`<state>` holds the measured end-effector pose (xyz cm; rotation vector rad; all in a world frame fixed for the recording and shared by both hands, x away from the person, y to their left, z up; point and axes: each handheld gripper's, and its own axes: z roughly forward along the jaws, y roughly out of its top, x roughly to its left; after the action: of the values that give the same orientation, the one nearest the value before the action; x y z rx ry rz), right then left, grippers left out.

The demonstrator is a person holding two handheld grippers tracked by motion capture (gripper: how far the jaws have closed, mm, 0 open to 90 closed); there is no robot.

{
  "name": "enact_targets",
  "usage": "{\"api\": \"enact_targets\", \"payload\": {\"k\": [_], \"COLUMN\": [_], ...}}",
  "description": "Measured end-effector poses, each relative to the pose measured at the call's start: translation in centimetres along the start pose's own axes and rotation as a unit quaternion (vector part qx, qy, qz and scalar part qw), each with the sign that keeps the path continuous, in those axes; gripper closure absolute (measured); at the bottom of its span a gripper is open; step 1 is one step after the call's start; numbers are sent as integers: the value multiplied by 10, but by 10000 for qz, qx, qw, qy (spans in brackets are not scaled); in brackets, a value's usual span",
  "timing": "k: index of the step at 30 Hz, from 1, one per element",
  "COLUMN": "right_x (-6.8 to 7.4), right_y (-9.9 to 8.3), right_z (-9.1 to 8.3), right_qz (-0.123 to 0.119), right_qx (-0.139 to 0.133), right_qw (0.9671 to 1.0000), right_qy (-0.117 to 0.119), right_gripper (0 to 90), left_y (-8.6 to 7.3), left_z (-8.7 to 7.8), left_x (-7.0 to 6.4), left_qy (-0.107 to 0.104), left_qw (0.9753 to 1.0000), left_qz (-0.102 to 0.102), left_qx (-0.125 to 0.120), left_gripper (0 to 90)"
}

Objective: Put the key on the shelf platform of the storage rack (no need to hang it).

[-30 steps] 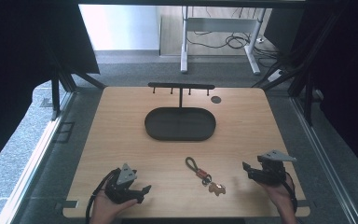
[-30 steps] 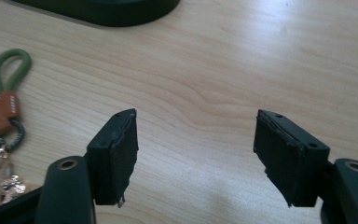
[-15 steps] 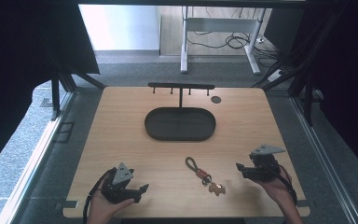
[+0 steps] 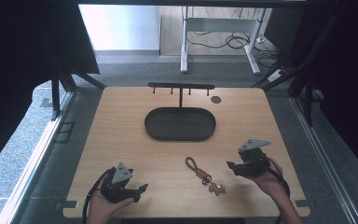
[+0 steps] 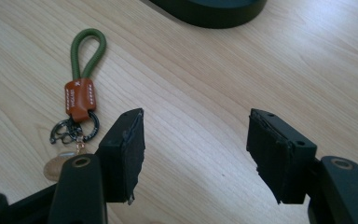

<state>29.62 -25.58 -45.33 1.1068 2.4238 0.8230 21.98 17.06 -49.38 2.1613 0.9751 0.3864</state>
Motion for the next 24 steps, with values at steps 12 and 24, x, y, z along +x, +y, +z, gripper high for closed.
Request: {"api": "enact_targets", "payload": {"k": [12,24], "right_x": [12,20], "right_y": [14,21], "right_z": [8,22], "right_qz": [-228,-375], "right_qx": [66,271], "right_qw": [9996,9985], "right_qy": [156,305], "right_gripper": [393,399], "left_y": [0,0], "left_z": [-2,-1], "left_x": [2,1], "left_qy": [14,1], "left_qw": [10000,10000], "left_qz": [-36,-14], "left_qx": [-28,0], "left_gripper": [234,234]}}
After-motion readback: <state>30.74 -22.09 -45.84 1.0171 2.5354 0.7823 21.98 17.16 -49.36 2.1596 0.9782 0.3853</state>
